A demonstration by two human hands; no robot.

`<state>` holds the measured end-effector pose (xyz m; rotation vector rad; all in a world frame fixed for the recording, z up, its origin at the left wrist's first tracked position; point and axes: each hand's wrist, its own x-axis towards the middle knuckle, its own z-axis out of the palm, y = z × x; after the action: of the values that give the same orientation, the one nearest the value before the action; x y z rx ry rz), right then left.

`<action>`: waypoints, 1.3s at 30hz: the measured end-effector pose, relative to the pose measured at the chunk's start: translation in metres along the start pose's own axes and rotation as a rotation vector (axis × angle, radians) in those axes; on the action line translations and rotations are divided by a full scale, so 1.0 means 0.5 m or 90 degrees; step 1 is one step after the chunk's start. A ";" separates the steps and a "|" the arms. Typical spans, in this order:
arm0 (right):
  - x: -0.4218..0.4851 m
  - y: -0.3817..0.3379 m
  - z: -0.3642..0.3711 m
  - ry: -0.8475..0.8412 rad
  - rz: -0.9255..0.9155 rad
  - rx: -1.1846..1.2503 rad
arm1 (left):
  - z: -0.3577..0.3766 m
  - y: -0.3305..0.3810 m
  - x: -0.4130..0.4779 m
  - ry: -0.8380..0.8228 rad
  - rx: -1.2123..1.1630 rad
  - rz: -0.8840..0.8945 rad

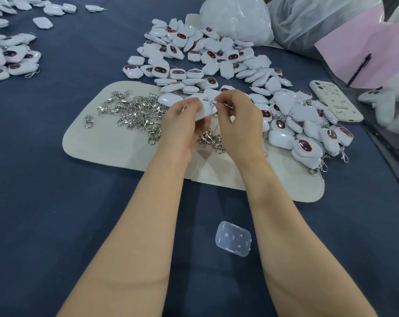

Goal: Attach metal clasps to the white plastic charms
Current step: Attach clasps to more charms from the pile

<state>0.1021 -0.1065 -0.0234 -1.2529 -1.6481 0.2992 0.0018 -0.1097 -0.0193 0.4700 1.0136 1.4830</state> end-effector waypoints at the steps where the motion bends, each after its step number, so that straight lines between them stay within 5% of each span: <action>1: 0.000 0.000 -0.002 -0.010 -0.008 -0.011 | -0.001 0.000 0.000 0.015 0.042 0.041; 13: 0.002 0.016 -0.002 -0.106 0.034 -0.067 | -0.009 -0.019 -0.013 0.025 0.570 0.438; 22: 0.005 0.002 0.009 -0.074 0.279 0.229 | -0.002 -0.011 0.006 0.047 0.135 0.119; 30: 0.006 0.005 0.007 -0.106 0.249 0.179 | 0.000 -0.011 0.008 0.043 0.066 0.092; 39: 0.004 -0.002 0.024 0.016 0.271 0.252 | 0.003 -0.014 0.004 0.014 0.118 0.081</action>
<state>0.0918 -0.1011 -0.0274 -1.2790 -1.2100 0.8239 0.0066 -0.1080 -0.0244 0.6614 1.1624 1.5163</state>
